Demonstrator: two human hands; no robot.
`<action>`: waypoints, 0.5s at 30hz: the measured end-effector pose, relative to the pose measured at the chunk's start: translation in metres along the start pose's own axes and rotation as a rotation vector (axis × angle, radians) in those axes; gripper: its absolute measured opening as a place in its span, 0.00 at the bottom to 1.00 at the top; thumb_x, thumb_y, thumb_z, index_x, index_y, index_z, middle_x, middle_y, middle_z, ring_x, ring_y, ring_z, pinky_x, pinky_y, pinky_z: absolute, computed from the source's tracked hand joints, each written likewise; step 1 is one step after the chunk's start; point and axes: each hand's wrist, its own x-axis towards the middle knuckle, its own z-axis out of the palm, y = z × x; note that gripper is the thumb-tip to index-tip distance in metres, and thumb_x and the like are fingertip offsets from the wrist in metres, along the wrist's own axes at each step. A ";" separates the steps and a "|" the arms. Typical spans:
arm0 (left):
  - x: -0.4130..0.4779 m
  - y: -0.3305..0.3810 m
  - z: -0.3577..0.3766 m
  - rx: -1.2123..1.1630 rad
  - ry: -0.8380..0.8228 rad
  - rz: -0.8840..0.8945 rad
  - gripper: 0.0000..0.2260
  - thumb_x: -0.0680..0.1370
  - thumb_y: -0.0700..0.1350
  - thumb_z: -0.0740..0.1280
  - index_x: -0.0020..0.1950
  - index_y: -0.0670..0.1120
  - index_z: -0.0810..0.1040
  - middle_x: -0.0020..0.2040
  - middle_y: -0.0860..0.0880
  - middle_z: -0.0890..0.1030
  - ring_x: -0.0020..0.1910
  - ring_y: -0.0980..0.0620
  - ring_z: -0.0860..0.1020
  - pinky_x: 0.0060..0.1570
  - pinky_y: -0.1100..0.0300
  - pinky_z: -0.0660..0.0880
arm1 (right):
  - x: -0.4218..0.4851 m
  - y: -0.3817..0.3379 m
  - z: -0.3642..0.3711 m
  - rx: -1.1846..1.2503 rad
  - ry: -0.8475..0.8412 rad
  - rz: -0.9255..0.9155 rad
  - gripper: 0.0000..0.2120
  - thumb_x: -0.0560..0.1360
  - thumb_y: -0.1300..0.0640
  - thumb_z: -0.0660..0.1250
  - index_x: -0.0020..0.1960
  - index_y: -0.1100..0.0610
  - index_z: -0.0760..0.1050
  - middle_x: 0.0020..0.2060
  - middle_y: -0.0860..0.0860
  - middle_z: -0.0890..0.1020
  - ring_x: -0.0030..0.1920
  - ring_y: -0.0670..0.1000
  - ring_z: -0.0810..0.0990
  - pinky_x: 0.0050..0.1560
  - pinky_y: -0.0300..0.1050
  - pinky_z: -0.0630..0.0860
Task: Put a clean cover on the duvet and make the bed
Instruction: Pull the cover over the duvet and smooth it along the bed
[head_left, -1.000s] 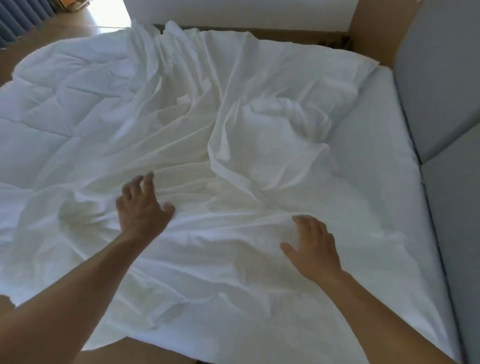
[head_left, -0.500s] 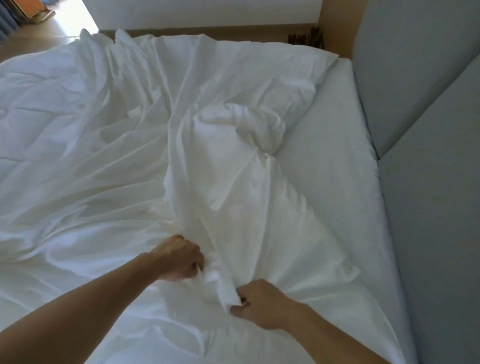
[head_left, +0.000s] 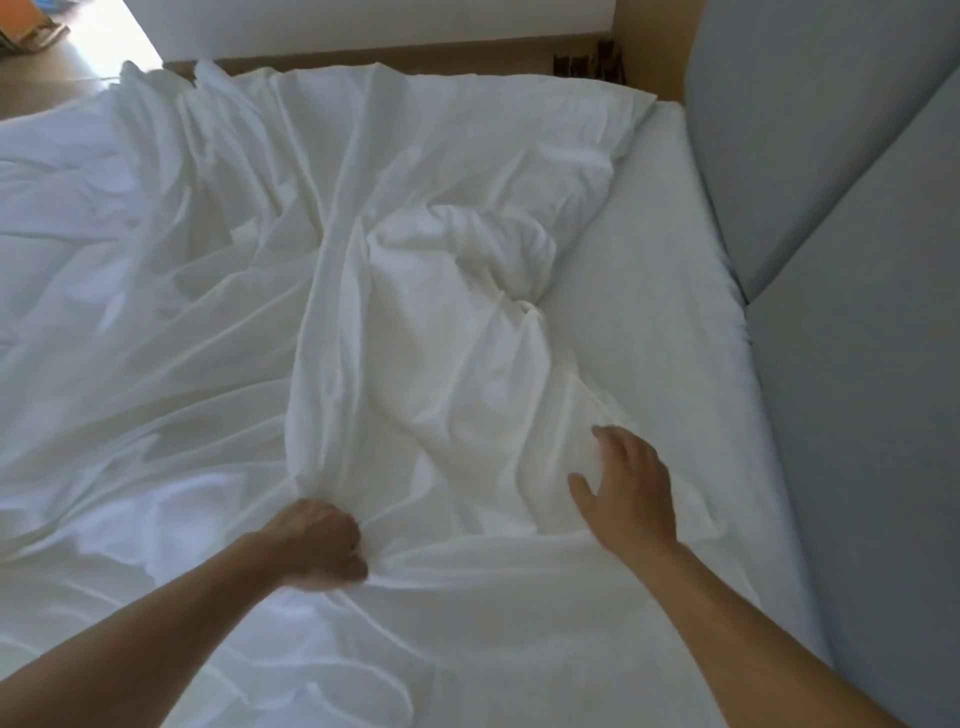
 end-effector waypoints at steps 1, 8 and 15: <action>0.007 0.004 -0.008 0.036 0.042 0.009 0.21 0.75 0.61 0.61 0.54 0.47 0.82 0.54 0.49 0.84 0.56 0.48 0.81 0.53 0.60 0.73 | 0.010 0.007 -0.003 -0.060 -0.057 0.093 0.35 0.74 0.42 0.69 0.74 0.60 0.66 0.71 0.59 0.71 0.71 0.61 0.68 0.68 0.59 0.66; 0.049 0.053 -0.036 -0.090 0.423 0.038 0.30 0.73 0.63 0.62 0.74 0.55 0.64 0.72 0.49 0.66 0.72 0.46 0.63 0.68 0.46 0.60 | 0.038 0.056 -0.001 0.009 -0.488 0.421 0.56 0.66 0.28 0.70 0.80 0.55 0.48 0.74 0.55 0.68 0.71 0.58 0.70 0.68 0.55 0.64; 0.062 0.074 -0.019 -0.052 -0.036 -0.014 0.39 0.71 0.69 0.66 0.76 0.55 0.59 0.72 0.48 0.69 0.71 0.45 0.69 0.69 0.33 0.57 | 0.023 0.040 -0.052 0.765 -0.598 0.465 0.24 0.67 0.60 0.80 0.62 0.60 0.79 0.49 0.51 0.86 0.48 0.52 0.85 0.51 0.47 0.81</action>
